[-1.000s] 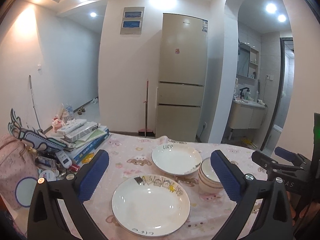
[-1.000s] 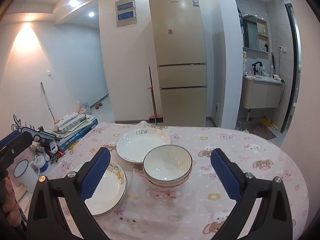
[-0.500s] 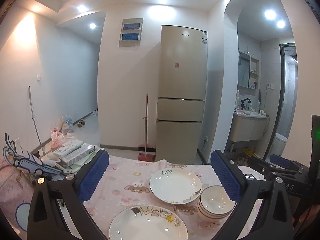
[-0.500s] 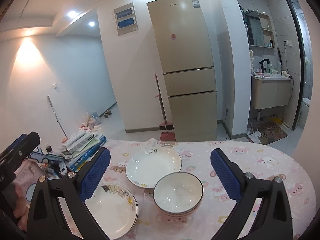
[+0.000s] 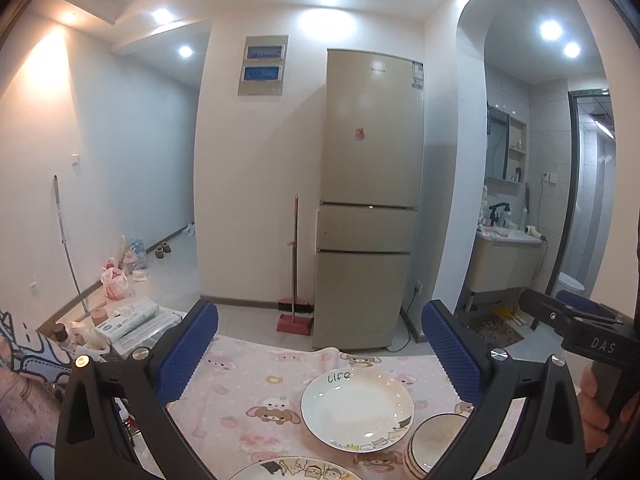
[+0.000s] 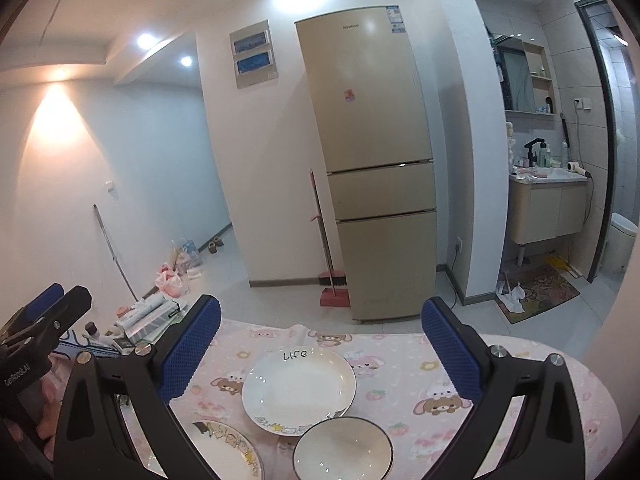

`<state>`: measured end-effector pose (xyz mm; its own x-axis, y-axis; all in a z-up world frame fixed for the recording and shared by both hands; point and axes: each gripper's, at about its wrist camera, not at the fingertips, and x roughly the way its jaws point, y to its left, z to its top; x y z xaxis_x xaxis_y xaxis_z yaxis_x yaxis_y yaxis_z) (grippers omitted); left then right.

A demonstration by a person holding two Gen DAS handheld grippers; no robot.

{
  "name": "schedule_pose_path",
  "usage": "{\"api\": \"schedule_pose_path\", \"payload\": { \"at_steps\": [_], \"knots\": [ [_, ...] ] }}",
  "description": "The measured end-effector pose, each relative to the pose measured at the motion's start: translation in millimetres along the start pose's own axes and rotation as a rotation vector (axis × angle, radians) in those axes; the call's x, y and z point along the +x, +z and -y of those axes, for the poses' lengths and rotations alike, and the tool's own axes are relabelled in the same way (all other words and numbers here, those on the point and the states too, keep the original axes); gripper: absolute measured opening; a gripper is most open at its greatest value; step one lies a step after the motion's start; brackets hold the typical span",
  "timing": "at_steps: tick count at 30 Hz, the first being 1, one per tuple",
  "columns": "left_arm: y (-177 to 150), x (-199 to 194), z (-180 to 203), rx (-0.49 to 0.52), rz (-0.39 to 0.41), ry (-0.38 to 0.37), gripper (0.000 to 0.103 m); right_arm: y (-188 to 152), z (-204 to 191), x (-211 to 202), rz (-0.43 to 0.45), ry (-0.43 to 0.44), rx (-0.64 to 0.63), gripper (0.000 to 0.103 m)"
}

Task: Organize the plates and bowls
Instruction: 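Raise the right gripper away from the plate stack toward the remaining 'Life' plate, then close both grippers on the rim of the white 'Life' plate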

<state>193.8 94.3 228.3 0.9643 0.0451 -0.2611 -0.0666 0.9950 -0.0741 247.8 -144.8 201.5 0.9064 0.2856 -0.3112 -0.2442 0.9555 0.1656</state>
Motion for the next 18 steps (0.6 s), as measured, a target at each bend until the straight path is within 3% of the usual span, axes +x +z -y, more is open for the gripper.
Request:
{"api": "schedule_pose_path", "payload": {
  "at_steps": [5,10,18],
  "knots": [
    [-15.5,62.3,-16.6,-0.032,-0.157,-0.037,0.103,-3.3,15.0,52.2,-0.12,0.043,-0.032,0.1],
    [-44.5,129.1,-38.0,-0.098,-0.347,-0.108,0.1,-18.4,38.2,123.0,-0.331,0.169,-0.021,0.1],
    [-79.5,191.9,-56.0,-0.143,-0.52,-0.13,0.096,-65.7,83.8,213.0,-0.584,0.266,0.119,0.099]
  ]
}}
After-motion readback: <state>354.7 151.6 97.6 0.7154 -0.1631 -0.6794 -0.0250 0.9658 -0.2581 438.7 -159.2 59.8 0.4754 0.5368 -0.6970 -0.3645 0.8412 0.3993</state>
